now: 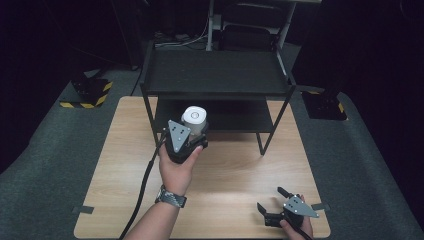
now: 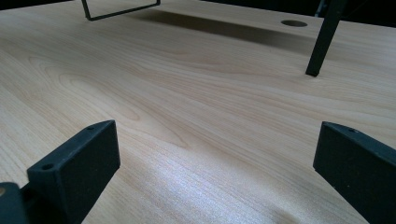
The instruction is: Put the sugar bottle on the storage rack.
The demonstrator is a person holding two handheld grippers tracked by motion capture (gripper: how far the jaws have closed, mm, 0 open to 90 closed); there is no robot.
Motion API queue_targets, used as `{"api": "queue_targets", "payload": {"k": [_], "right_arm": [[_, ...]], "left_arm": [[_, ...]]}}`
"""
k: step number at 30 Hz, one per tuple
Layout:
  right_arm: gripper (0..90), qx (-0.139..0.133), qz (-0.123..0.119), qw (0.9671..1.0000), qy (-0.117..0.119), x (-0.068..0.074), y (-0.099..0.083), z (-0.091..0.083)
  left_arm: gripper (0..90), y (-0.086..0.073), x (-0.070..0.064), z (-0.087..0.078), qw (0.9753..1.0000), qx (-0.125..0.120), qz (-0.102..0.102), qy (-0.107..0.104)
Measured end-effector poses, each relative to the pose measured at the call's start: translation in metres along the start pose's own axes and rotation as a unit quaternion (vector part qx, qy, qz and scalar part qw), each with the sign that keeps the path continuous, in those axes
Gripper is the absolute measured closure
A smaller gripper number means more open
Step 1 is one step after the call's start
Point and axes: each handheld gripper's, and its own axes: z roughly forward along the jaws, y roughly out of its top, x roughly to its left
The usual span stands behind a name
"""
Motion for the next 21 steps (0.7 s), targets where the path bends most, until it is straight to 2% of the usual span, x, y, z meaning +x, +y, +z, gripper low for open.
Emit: {"api": "queue_targets", "payload": {"k": [8,10,14,21], "right_arm": [[0.0,-0.002,0.0,1.0,0.002,-0.001,-0.001,0.0],[0.0,-0.003,0.0,1.0,0.003,-0.001,-0.001,0.0],[0.0,-0.004,0.0,1.0,0.004,-0.002,-0.002,-0.001],[0.0,-0.005,0.0,1.0,0.005,-0.002,-0.002,-0.001]], "left_arm": [[30.5,0.008,0.002,0.031,0.9998,0.005,0.003,0.017],[30.5,0.008,0.002,0.034,0.9998,0.005,0.005,0.02],[30.5,0.005,0.003,0.051,0.9995,0.005,-0.006,0.029],[30.5,0.0,0.001,0.072,0.9991,0.001,-0.002,0.042]]}}
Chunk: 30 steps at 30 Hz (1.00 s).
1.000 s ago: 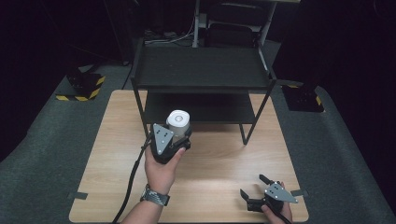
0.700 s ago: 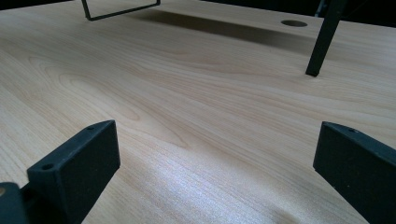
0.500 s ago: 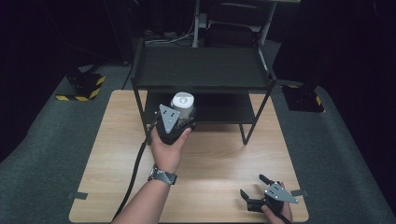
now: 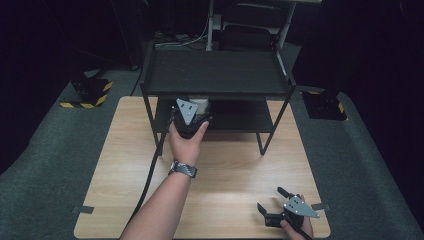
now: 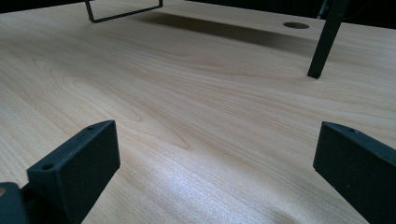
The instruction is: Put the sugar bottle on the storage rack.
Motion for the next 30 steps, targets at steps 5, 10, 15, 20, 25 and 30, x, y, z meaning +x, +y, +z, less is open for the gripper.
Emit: {"api": "queue_targets", "payload": {"k": [5,10,15,20,25,30], "right_arm": [[0.0,-0.001,0.0,1.0,-0.001,0.0,-0.001,0.0],[0.0,-0.002,0.001,1.0,0.001,0.0,-0.001,0.0],[0.0,-0.002,0.0,1.0,0.002,0.0,-0.001,0.0],[0.0,-0.003,0.0,1.0,0.001,0.0,-0.001,-0.001],[0.0,-0.002,-0.001,1.0,0.001,0.0,-0.001,0.0],[0.0,-0.002,-0.001,1.0,0.001,0.0,-0.001,0.0]], "left_arm": [[30.5,-0.002,-0.001,0.013,1.0,0.0,0.0,0.005],[30.5,-0.006,-0.002,0.019,1.0,-0.003,-0.004,0.007],[30.3,-0.007,-0.002,0.02,1.0,-0.004,-0.004,0.006],[29.3,-0.007,-0.002,0.02,1.0,-0.006,-0.004,0.007],[18.5,-0.005,-0.001,0.019,0.9998,-0.002,-0.019,0.007],[4.6,-0.005,0.002,0.01,0.9999,0.0,-0.015,0.003]]}}
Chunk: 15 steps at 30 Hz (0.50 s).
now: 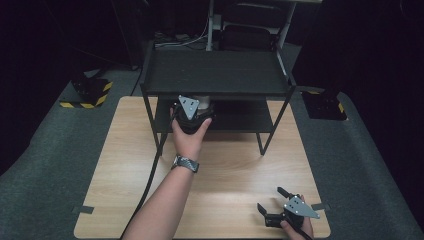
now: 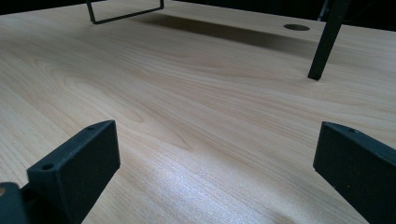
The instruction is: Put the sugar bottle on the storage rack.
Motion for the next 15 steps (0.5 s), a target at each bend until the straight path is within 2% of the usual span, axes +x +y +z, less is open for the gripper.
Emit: {"api": "queue_targets", "payload": {"k": [3,4,6,10,12,13,15], "right_arm": [[0.0,0.0,0.0,1.0,0.0,0.0,0.0,0.0],[0.0,0.0,0.0,1.0,0.0,0.0,0.0,0.0],[0.0,0.001,0.0,1.0,0.0,0.0,0.0,0.0],[0.0,0.001,-0.001,1.0,-0.001,0.0,0.001,0.0],[0.0,0.002,-0.001,1.0,-0.001,0.0,0.001,0.0],[0.0,0.002,-0.001,1.0,-0.001,0.0,0.001,0.0],[0.0,0.002,-0.002,1.0,-0.001,0.0,0.001,0.0]], "left_arm": [[3.5,-0.002,0.002,-0.006,1.0,-0.004,0.002,-0.003],[2.2,-0.004,0.003,-0.012,0.9999,-0.011,0.011,-0.004],[1.7,-0.005,0.005,-0.017,0.9998,-0.013,0.015,-0.008],[0.5,-0.013,0.01,-0.032,0.9995,-0.022,0.013,-0.017],[0.5,-0.019,0.015,-0.044,0.9992,-0.027,0.019,-0.02],[0.5,-0.019,0.015,-0.044,0.9992,-0.027,0.019,-0.02],[0.5,-0.024,0.02,-0.053,0.9992,-0.03,0.013,-0.021]]}}
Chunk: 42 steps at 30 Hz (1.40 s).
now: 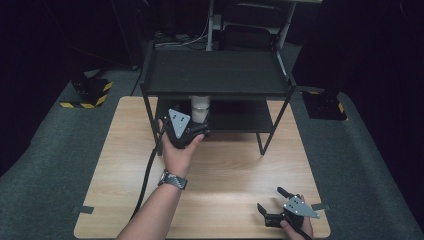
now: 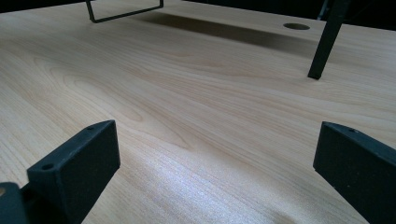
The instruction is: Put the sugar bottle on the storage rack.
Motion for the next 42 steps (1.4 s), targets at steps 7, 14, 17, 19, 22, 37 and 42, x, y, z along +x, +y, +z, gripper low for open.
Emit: {"api": "queue_targets", "payload": {"k": [7,14,17,19,22,37,42], "right_arm": [[0.0,0.0,0.0,1.0,-0.001,0.001,0.0,0.0],[0.0,0.0,0.0,1.0,-0.001,0.001,0.0,0.0],[0.0,0.0,0.0,1.0,-0.001,0.001,0.0,0.0],[0.0,0.0,0.0,1.0,-0.001,0.001,0.0,0.0],[0.0,0.0,0.0,1.0,-0.001,0.0,0.0,0.0],[0.0,-0.001,0.0,1.0,-0.002,0.001,0.0,0.0],[0.0,-0.001,0.0,1.0,-0.002,0.001,0.0,0.0]], "left_arm": [[0.5,-0.017,0.013,-0.028,0.9998,-0.016,-0.003,-0.007],[0.5,-0.037,0.027,-0.057,0.9991,-0.034,-0.003,-0.025],[0.5,-0.046,0.032,-0.068,0.999,-0.036,0.004,-0.028],[0.5,-0.054,0.035,-0.078,0.9987,-0.037,0.005,-0.033],[0.5,-0.063,0.042,-0.089,0.9982,-0.037,0.011,-0.045],[0.5,-0.126,0.062,-0.146,0.9983,0.007,0.018,-0.055],[0.5,-0.135,0.066,-0.154,0.9984,0.021,0.012,-0.051]]}}
